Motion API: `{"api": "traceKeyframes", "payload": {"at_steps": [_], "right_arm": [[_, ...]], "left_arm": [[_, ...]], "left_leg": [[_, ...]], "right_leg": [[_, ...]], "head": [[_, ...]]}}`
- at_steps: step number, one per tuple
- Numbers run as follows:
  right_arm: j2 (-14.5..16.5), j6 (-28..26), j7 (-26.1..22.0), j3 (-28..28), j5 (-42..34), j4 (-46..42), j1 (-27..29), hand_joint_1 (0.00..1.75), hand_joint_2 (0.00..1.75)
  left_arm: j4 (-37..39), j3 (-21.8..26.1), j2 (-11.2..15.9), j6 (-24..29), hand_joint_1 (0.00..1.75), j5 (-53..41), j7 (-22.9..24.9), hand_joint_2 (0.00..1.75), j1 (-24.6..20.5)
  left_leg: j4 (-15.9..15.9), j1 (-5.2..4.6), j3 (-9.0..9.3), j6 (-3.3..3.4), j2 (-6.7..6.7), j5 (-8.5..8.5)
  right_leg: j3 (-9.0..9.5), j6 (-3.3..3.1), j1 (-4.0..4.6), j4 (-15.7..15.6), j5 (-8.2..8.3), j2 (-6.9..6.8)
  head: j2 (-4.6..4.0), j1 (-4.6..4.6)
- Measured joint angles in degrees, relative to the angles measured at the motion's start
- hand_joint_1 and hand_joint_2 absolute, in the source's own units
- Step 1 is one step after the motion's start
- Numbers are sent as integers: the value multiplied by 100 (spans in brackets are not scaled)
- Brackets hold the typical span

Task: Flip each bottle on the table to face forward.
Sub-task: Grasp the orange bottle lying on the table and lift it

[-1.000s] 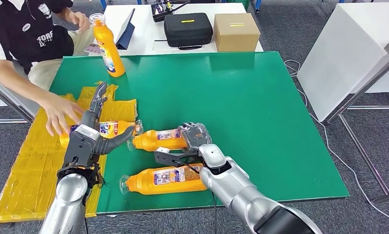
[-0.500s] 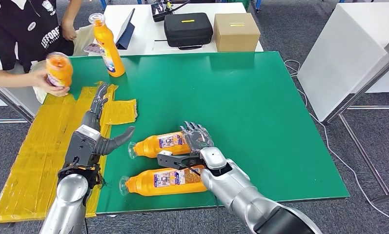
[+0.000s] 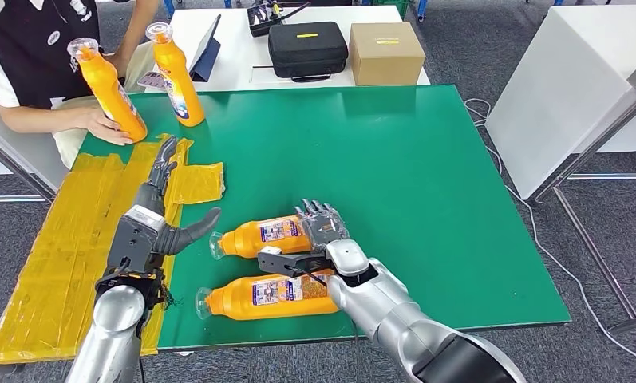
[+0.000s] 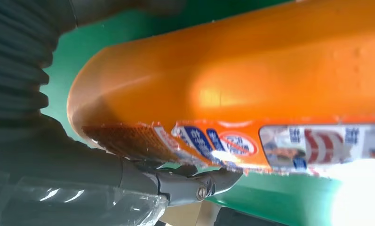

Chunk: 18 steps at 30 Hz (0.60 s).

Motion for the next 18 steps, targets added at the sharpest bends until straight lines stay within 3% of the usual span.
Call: {"api": "traceKeyframes", "payload": {"at_steps": [18], "right_arm": [[39, -284, 3, -135, 75, 132, -49, 175, 175]], "left_arm": [[50, 1, 0, 0, 0, 7, -1, 175, -3]], "left_leg": [[0, 0, -1, 0, -1, 0]], "right_leg": [[-1, 0, 0, 0, 0, 0]], "head": [[-1, -1]]}}
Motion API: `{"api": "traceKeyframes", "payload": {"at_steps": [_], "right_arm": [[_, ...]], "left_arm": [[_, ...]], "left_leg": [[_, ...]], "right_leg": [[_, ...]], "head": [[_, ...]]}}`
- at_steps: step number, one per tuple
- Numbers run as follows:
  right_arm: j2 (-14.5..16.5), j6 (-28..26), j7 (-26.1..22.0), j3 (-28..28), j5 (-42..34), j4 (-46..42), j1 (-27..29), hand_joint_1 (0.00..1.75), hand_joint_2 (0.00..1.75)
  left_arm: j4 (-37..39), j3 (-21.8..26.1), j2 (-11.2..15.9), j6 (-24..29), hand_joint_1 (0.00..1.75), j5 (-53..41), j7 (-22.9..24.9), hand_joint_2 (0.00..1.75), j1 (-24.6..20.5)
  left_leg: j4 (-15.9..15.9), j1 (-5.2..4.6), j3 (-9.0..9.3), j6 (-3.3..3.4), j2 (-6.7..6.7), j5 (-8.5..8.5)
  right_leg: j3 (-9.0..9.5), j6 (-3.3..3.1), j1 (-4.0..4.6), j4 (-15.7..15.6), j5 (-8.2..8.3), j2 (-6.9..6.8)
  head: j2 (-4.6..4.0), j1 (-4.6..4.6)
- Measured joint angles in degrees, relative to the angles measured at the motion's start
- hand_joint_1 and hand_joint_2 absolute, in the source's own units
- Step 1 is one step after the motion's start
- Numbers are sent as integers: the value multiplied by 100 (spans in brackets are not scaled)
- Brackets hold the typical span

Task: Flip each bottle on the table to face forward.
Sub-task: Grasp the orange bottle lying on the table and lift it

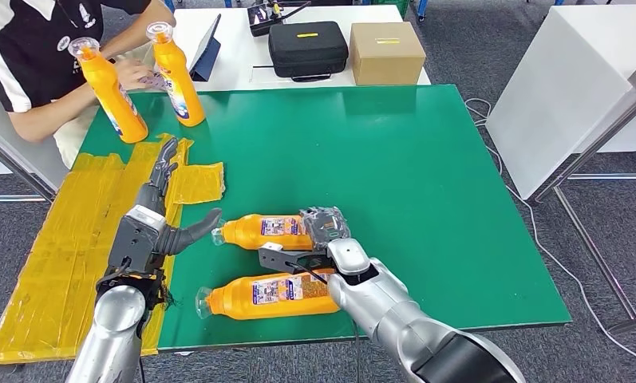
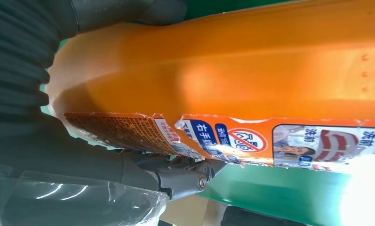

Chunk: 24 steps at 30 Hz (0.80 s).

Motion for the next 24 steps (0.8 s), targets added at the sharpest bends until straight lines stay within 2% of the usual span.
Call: {"api": "traceKeyframes", "payload": {"at_steps": [4, 8, 15, 18, 24], "right_arm": [[2, -289, -21, -80, -10, -2, 40, 175, 175], [-9, -806, -155, -231, -137, -129, 207, 175, 175], [-68, -1609, -864, -704, -923, -1085, 618, 175, 175], [-95, -1745, -1168, -904, -1401, -1604, 757, 175, 175], [-171, -1754, -1399, -1144, -1905, -2377, 997, 175, 175]], "left_arm": [[0, 0, 0, 0, 0, 0, 0, 175, 2], [-2, 1, 0, 10, 0, -5, -1, 175, 42], [-4, 1, 0, 4, 0, -14, -17, 175, 171], [-4, -1, 0, -109, 0, 51, -17, 175, 210], [25, -75, 0, -287, 0, 133, -17, 175, 224]], "left_leg": [[0, 0, -2, 0, -1, 0], [0, -1, -8, 0, -1, 0], [0, -2, -20, 0, -3, 0], [0, -1, -21, 0, -1, 0], [0, -2, -21, 0, -1, 0]], "right_leg": [[0, 0, 0, 0, 0, 0], [-4, 0, 0, 1, 0, 0], [-17, 0, 0, 0, 0, -1], [-19, 0, 0, 0, 0, 0], [-19, 0, 0, 0, 0, 0]], "head": [[1, 0], [1, 1], [1, 0], [1, 0], [0, 0]]}}
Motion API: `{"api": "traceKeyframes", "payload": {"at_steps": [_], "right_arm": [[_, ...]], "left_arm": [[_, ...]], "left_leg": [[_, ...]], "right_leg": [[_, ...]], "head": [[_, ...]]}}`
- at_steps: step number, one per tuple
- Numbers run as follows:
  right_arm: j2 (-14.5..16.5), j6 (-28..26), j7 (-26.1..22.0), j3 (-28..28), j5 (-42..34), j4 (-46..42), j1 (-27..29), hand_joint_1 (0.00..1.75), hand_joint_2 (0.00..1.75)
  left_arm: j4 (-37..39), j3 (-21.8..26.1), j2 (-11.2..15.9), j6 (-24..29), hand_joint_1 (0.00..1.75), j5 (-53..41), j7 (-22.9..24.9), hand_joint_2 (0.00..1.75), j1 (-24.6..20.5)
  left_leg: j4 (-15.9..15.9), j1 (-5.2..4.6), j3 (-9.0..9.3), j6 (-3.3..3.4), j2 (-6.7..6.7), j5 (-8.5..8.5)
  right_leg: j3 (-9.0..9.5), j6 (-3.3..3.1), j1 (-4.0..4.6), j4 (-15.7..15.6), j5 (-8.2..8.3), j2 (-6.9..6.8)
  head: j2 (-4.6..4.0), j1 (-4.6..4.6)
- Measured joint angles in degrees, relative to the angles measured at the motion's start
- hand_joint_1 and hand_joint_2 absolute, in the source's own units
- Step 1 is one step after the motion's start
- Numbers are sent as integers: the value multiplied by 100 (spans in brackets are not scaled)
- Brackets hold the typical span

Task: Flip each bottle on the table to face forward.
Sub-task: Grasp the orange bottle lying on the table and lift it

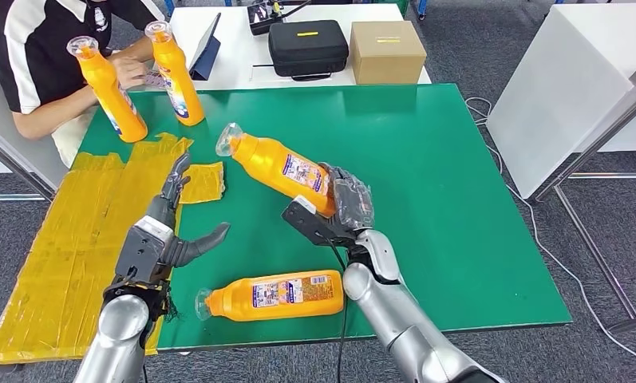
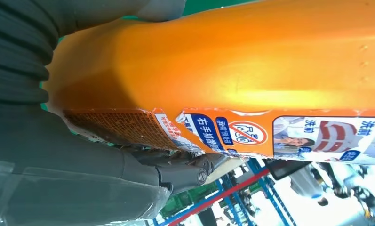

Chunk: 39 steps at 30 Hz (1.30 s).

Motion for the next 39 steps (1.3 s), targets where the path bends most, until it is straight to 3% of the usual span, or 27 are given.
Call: {"api": "traceKeyframes", "payload": {"at_steps": [9, 16, 27, 39], "right_arm": [[-45, 0, -60, -108, -101, -412, 166, 175, 175], [-48, 22, -293, -166, -652, -652, 325, 175, 175], [31, 330, -641, -146, -1348, -1011, 527, 175, 175], [264, 414, -779, 358, -1655, -1005, 418, 175, 175]], "left_arm": [[19, -68, 0, -34, 0, 35, 1, 175, 5], [21, -124, -24, -149, 0, 134, 54, 175, 5], [230, -116, -196, -1256, 0, 2356, 604, 175, -90], [622, -226, -432, -1261, 0, 3157, 997, 175, -636]], "left_leg": [[0, 0, 0, 0, 1, 0], [0, 0, -1, 0, 0, 0], [0, -1, -3, 0, 1, 0], [0, -1, -4, 0, 0, 0]], "right_leg": [[-1, 0, 0, 0, 0, 0], [-2, 0, 0, 0, 0, 0], [-2, 0, 0, 0, 0, 0], [-2, 0, 0, 1, 0, 0]], "head": [[0, 0], [1, 0], [0, 0], [0, 0]]}}
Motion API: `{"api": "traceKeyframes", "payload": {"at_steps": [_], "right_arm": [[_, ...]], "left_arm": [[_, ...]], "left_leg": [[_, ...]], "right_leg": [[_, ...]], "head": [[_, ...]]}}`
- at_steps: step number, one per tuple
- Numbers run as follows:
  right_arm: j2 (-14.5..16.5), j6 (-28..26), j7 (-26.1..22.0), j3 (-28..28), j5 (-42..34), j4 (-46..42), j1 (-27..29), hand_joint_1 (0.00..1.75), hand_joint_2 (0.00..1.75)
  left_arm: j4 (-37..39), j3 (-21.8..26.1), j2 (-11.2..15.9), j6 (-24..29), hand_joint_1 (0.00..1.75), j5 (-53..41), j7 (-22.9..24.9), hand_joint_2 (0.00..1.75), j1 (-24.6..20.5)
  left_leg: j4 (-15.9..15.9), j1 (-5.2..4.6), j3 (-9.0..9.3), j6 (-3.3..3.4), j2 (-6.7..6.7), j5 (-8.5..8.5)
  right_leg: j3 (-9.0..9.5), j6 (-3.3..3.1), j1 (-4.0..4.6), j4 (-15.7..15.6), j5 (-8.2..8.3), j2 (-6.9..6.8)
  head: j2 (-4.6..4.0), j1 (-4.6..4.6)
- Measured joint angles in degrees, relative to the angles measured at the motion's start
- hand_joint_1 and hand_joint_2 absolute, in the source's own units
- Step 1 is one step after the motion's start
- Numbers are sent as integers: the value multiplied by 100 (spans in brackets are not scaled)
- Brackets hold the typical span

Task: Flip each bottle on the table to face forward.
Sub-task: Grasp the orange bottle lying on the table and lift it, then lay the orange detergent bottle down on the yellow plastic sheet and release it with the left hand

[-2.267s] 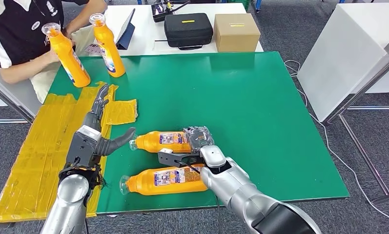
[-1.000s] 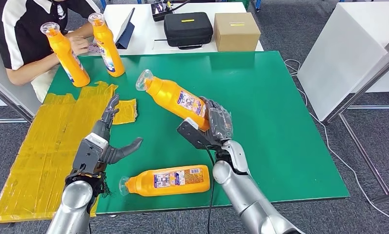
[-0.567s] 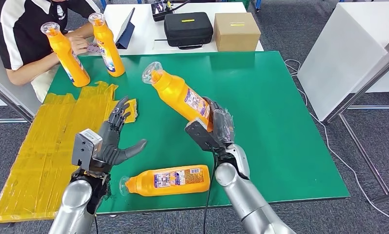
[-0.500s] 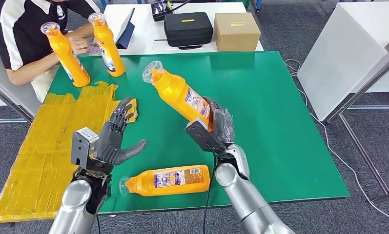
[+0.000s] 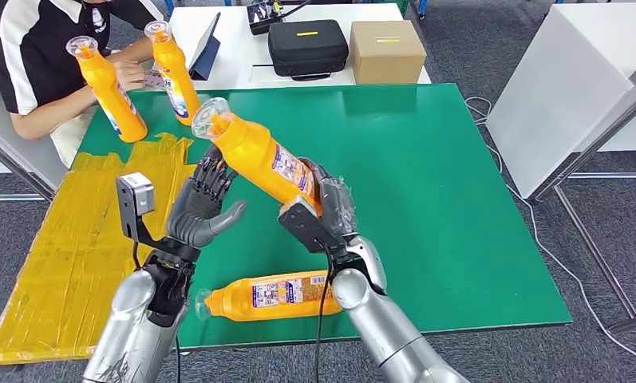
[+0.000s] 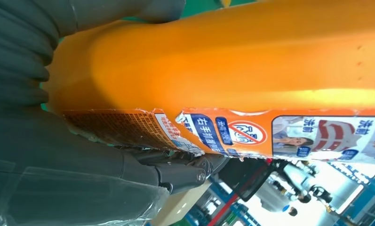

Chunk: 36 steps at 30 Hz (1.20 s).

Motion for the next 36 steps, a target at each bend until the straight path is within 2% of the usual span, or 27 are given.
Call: {"api": "traceKeyframes", "payload": {"at_steps": [20, 34, 36], "right_arm": [[121, 501, 90, 913, 159, 145, 50, 175, 175], [151, 772, 147, 1274, -35, 608, -265, 175, 175], [151, 775, 146, 1299, -77, 652, -291, 175, 175]], "left_arm": [[109, -80, -12, 94, 0, 190, -42, 175, -72], [117, 49, 10, 110, 0, 190, -81, 175, 20], [118, 61, 16, 110, 8, 184, -87, 175, 26]], "left_leg": [[0, 1, -2, 0, -2, 0], [0, 0, -3, 0, -2, 0], [0, 0, -3, 0, -2, 0]], "right_leg": [[0, 0, 0, 0, 0, 0], [-1, 0, 0, 0, 0, 0], [-1, 0, 0, 0, 0, 0]], "head": [[-1, 1], [0, 0], [0, 0]]}}
